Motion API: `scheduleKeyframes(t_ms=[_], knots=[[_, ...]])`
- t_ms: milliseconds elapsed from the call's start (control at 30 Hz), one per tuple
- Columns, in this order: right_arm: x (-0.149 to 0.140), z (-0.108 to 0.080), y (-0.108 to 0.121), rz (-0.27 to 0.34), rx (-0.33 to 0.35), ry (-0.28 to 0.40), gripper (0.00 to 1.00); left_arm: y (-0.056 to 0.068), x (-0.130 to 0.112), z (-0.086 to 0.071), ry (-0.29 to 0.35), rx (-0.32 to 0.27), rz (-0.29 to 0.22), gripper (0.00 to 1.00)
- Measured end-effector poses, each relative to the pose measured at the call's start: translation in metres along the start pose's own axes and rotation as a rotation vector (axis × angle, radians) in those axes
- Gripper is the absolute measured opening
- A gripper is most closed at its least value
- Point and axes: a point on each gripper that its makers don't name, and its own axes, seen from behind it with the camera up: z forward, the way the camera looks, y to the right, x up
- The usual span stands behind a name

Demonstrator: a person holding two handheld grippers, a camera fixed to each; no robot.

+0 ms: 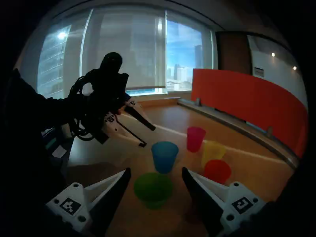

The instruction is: Pour water

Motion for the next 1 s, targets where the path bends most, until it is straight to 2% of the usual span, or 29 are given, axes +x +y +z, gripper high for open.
scheduleKeyframes(t_ms=[367, 700, 1000], knots=[[0.019, -0.011, 0.007, 0.022, -0.054, 0.076, 1.0, -0.012, 0.023, -0.019, 0.097, 0.082, -0.026, 0.97], [0.028, -0.014, 0.011, 0.046, -0.1, 0.137, 0.99, -0.017, 0.04, -0.032, 0.185, 0.131, -0.041, 0.97], [0.029, -0.019, 0.033, 0.088, -0.199, 0.187, 1.0, -0.029, 0.051, -0.044, 0.266, 0.206, -0.07, 0.97]])
